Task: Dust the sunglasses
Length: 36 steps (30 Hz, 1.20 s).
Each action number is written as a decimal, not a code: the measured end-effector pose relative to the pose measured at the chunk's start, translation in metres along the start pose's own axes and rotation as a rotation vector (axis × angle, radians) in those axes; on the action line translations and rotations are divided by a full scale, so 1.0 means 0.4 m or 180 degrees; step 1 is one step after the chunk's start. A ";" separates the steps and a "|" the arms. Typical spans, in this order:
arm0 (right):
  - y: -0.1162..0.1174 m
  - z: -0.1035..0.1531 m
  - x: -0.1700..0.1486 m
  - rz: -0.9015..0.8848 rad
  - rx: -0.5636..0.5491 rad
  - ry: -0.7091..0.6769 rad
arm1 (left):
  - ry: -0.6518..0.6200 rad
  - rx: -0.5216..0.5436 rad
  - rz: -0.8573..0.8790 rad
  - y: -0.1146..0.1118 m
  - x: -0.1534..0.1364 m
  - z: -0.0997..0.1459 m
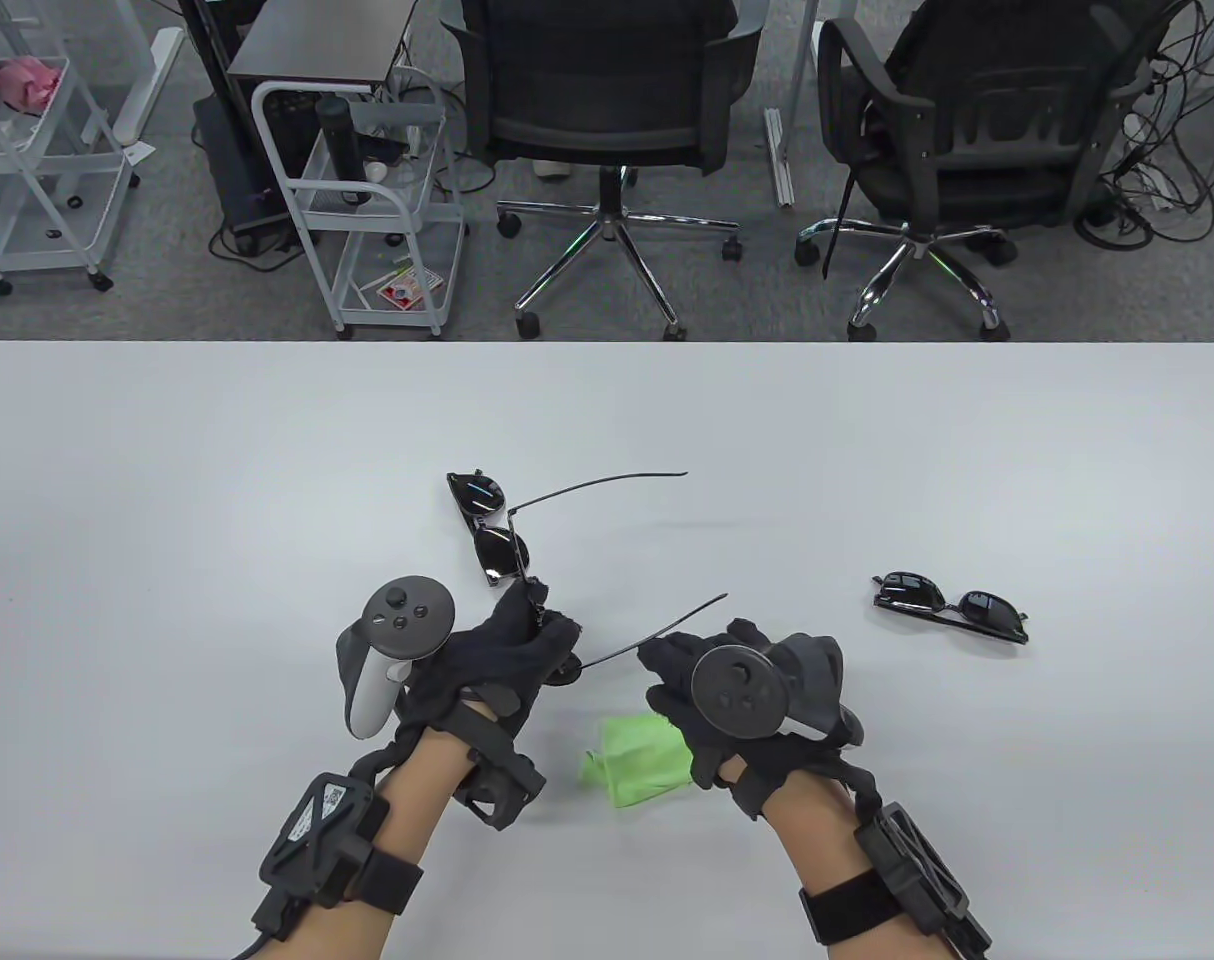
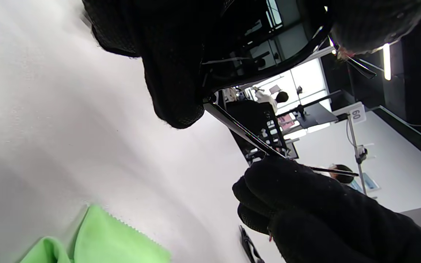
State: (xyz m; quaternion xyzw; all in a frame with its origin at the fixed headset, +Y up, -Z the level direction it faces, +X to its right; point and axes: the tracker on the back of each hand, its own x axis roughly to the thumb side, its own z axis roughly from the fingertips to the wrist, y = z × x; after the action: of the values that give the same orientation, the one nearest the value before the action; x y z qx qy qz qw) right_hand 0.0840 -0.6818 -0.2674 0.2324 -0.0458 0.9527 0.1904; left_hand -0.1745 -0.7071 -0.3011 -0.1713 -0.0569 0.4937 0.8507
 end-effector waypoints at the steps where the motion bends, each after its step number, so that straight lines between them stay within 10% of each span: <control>1: -0.001 0.000 0.000 -0.0038 -0.0084 0.0019 | -0.0006 -0.0001 -0.0009 -0.002 0.001 0.000; 13: 0.022 -0.032 0.055 0.0163 -0.0042 -0.0394 | -0.0197 -0.0398 -0.0312 -0.074 0.035 -0.003; 22: -0.075 0.003 -0.011 -0.0110 -0.1120 -0.0136 | -0.0356 0.0227 -0.1562 -0.047 0.049 0.006; 36: 0.030 -0.021 -0.030 -0.1896 -0.0069 0.0212 | -0.0627 0.0203 -0.1882 -0.094 0.079 0.018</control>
State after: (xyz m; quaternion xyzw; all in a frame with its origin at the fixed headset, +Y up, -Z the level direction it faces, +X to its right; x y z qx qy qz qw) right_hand 0.0857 -0.6957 -0.2803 0.2023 0.0205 0.8614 0.4654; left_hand -0.1295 -0.6953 -0.2836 -0.0719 -0.1709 0.2407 0.9527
